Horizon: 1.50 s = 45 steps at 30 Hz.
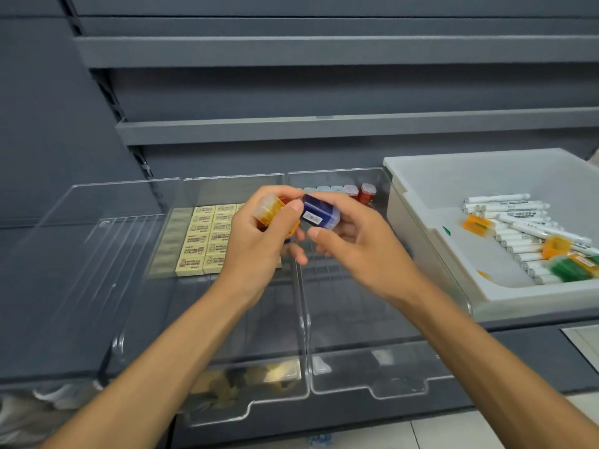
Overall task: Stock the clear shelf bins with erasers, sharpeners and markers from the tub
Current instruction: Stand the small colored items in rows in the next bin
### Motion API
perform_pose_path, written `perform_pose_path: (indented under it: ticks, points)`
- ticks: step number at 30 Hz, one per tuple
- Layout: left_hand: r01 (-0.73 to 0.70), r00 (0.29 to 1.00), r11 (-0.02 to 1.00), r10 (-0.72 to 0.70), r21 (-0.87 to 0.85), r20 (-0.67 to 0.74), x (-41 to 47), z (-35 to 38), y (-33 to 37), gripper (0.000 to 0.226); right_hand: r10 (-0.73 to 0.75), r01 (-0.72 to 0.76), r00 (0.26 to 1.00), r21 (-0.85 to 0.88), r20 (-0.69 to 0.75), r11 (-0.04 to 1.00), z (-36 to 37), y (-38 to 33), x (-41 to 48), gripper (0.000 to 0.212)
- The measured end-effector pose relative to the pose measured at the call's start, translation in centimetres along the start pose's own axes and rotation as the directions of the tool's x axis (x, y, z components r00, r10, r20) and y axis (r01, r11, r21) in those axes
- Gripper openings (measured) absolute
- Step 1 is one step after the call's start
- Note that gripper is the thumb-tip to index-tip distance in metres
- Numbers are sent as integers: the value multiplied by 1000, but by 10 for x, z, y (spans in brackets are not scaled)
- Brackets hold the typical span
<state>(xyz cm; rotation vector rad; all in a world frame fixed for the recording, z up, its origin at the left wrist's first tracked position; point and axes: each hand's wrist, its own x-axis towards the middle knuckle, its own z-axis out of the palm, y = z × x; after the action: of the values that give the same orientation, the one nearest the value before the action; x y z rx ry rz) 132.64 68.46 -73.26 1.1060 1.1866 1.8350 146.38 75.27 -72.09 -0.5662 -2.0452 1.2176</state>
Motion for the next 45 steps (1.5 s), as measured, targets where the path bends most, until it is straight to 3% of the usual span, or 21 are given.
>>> perform_pose_path:
  ticks: [3,6,10,13,16,19,21,23,25,27,29,34,38,41,45]
  points:
    - [-5,998,1000,3,17,61,7,-4,-1,16,-4,4,1000,43,-1,999,-4,0,2,46]
    - [-12,996,999,8,36,93,17,-3,-4,15,57,-53,998,128,-30,990,-8,0,5,39]
    - [-60,996,993,52,107,77,32,7,-11,15,175,-118,961,252,-215,960,-7,6,15,28]
    - [-173,979,958,143,227,142,42,11,-15,17,336,-141,896,530,-292,836,-5,14,22,33]
    - [-271,955,898,207,347,212,51,14,-19,23,450,-145,854,710,-262,689,-5,18,27,48]
    - [-258,952,905,178,338,249,59,16,-23,27,520,-172,839,826,-164,537,-8,23,29,30]
    - [-225,957,902,133,369,258,65,16,-26,25,568,-173,803,840,-181,513,-11,29,33,22]
    - [-174,972,892,89,416,217,71,17,-30,20,609,-235,751,760,-254,606,-13,39,38,27]
    - [-126,984,878,52,461,170,76,18,-33,14,609,-342,702,575,-369,743,-14,52,41,27]
    - [-100,987,866,25,490,157,79,21,-34,11,584,-429,661,400,-471,810,-18,63,44,30]
    - [-83,990,858,12,507,141,79,23,-33,8,567,-482,637,304,-522,821,-21,73,47,38]
    - [-60,996,869,19,490,89,77,23,-33,6,469,-470,632,176,-617,865,-6,92,53,30]
    - [-151,984,823,71,548,164,74,21,-37,8,378,-477,619,54,-688,878,-6,103,63,26]
    - [-261,958,744,119,615,263,74,19,-43,14,324,-497,655,-65,-683,866,-10,111,68,25]
    - [-290,952,739,159,608,261,76,16,-48,13,268,-449,728,-144,-631,882,-11,122,76,31]
